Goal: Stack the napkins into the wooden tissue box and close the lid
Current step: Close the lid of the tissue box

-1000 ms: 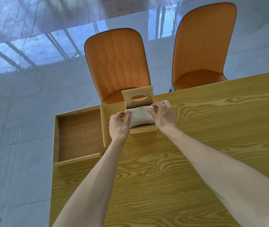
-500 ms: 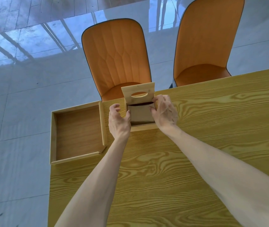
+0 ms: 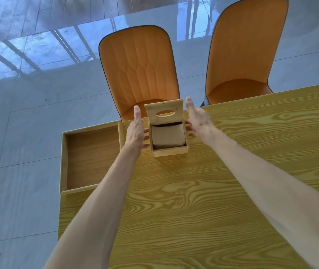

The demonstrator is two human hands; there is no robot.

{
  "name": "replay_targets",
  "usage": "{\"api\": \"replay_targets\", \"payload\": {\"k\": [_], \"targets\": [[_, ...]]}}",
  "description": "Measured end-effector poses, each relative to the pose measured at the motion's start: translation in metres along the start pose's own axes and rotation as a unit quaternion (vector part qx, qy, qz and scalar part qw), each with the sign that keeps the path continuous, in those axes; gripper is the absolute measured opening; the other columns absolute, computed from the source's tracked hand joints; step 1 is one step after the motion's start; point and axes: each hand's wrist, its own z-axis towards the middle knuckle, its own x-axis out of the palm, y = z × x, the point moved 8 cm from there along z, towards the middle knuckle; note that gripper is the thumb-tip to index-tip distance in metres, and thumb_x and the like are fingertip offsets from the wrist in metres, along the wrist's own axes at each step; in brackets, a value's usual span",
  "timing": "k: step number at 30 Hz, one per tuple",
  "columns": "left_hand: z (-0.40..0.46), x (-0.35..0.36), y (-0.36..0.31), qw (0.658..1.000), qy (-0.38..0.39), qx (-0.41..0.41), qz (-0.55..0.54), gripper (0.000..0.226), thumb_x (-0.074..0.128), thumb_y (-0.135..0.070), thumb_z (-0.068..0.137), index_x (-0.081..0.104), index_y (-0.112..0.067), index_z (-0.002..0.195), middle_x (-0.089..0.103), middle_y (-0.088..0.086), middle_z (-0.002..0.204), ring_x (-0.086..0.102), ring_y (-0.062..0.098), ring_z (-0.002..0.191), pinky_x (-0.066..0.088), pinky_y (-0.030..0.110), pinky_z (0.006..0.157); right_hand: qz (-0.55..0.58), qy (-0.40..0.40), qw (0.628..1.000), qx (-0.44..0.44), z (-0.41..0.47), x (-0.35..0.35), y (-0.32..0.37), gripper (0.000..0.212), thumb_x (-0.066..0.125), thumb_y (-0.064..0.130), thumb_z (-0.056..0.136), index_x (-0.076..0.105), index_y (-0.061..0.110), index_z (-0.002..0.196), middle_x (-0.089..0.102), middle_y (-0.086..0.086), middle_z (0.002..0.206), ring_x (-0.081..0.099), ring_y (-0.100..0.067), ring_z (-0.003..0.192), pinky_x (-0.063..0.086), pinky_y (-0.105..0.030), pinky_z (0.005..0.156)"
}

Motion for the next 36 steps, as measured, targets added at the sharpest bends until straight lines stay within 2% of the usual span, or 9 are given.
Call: {"api": "replay_targets", "payload": {"k": [2, 4, 9, 13, 22, 25, 29, 33, 36], "targets": [[-0.001, 0.001, -0.006, 0.999, 0.027, -0.021, 0.016, 0.092, 0.032, -0.083, 0.085, 0.036, -0.023, 0.155, 0.05, 0.017, 0.15, 0.052, 0.039, 0.133, 0.043, 0.058, 0.105, 0.049, 0.063, 0.995, 0.066, -0.004, 0.005, 0.003, 0.095, 0.032, 0.081, 0.085, 0.04, 0.011, 0.148, 0.048, -0.023, 0.144, 0.049, -0.043, 0.129, 0.044, -0.057, 0.102], [-0.002, 0.004, -0.009, 0.998, 0.053, -0.038, 0.025, 0.098, 0.038, -0.086, 0.08, 0.028, -0.026, 0.157, 0.044, 0.017, 0.155, 0.047, 0.04, 0.138, 0.04, 0.06, 0.108, 0.06, 0.115, 0.986, 0.102, -0.009, 0.009, 0.004, 0.1, 0.038, 0.084, 0.08, 0.03, 0.018, 0.154, 0.038, -0.022, 0.153, 0.041, -0.043, 0.137, 0.039, -0.058, 0.108], [-0.004, 0.01, -0.006, 0.995, 0.08, -0.051, 0.01, 0.102, 0.049, -0.084, 0.078, 0.025, -0.025, 0.158, 0.042, 0.016, 0.156, 0.046, 0.041, 0.138, 0.04, 0.061, 0.11, 0.061, 0.145, 0.982, 0.106, -0.009, 0.01, 0.002, 0.102, 0.047, 0.083, 0.077, 0.029, 0.018, 0.154, 0.035, -0.024, 0.154, 0.04, -0.042, 0.138, 0.04, -0.056, 0.108], [-0.008, 0.011, -0.003, 0.995, 0.092, -0.036, -0.009, 0.094, 0.05, -0.079, 0.082, 0.031, -0.024, 0.156, 0.042, 0.016, 0.156, 0.045, 0.04, 0.138, 0.039, 0.06, 0.111, 0.074, 0.15, 0.981, 0.096, -0.007, 0.009, -0.004, 0.103, 0.052, 0.082, 0.075, 0.03, 0.019, 0.154, 0.036, -0.024, 0.154, 0.041, -0.041, 0.137, 0.042, -0.054, 0.107], [-0.019, 0.004, 0.015, 0.99, 0.12, 0.005, -0.072, 0.083, 0.064, -0.062, 0.085, 0.035, -0.025, 0.153, 0.04, 0.013, 0.158, 0.043, 0.032, 0.142, 0.034, 0.054, 0.118, 0.1, 0.163, 0.981, 0.028, -0.022, 0.009, -0.017, 0.089, 0.054, 0.07, 0.085, 0.029, 0.02, 0.154, 0.033, -0.015, 0.158, 0.038, -0.034, 0.141, 0.036, -0.051, 0.113], [-0.022, 0.003, 0.024, 0.987, 0.136, 0.018, -0.088, 0.076, 0.068, -0.056, 0.086, 0.04, -0.023, 0.149, 0.046, 0.009, 0.154, 0.046, 0.029, 0.139, 0.035, 0.051, 0.118, 0.109, 0.167, 0.98, 0.005, -0.028, 0.009, -0.024, 0.084, 0.056, 0.066, 0.087, 0.031, 0.019, 0.153, 0.032, -0.012, 0.159, 0.036, -0.031, 0.143, 0.035, -0.05, 0.114], [-0.023, -0.001, 0.035, 0.984, 0.139, 0.026, -0.112, 0.074, 0.071, -0.046, 0.088, 0.04, -0.021, 0.15, 0.062, 0.004, 0.136, 0.06, 0.018, 0.122, 0.038, 0.044, 0.117, 0.118, 0.166, 0.979, -0.004, -0.032, 0.008, -0.037, 0.093, 0.064, 0.064, 0.082, 0.029, 0.016, 0.154, 0.034, -0.012, 0.158, 0.039, -0.029, 0.141, 0.038, -0.046, 0.112], [-0.027, -0.004, 0.044, 0.98, 0.141, 0.029, -0.135, 0.063, 0.07, -0.029, 0.093, 0.042, -0.021, 0.148, 0.072, 0.0, 0.12, 0.062, 0.018, 0.122, 0.039, 0.04, 0.117, 0.13, 0.159, 0.979, -0.006, -0.034, 0.005, -0.049, 0.089, 0.07, 0.051, 0.084, 0.028, 0.013, 0.154, 0.038, -0.011, 0.156, 0.043, -0.027, 0.138, 0.041, -0.042, 0.109], [-0.026, -0.005, 0.051, 0.979, 0.149, 0.033, -0.137, 0.06, 0.072, -0.022, 0.092, 0.045, -0.025, 0.146, 0.068, 0.005, 0.132, 0.061, 0.019, 0.126, 0.038, 0.04, 0.118, 0.131, 0.155, 0.979, -0.001, -0.034, 0.006, -0.057, 0.084, 0.074, 0.043, 0.084, 0.033, 0.014, 0.152, 0.046, -0.009, 0.151, 0.048, -0.025, 0.134, 0.044, -0.038, 0.105]]}}
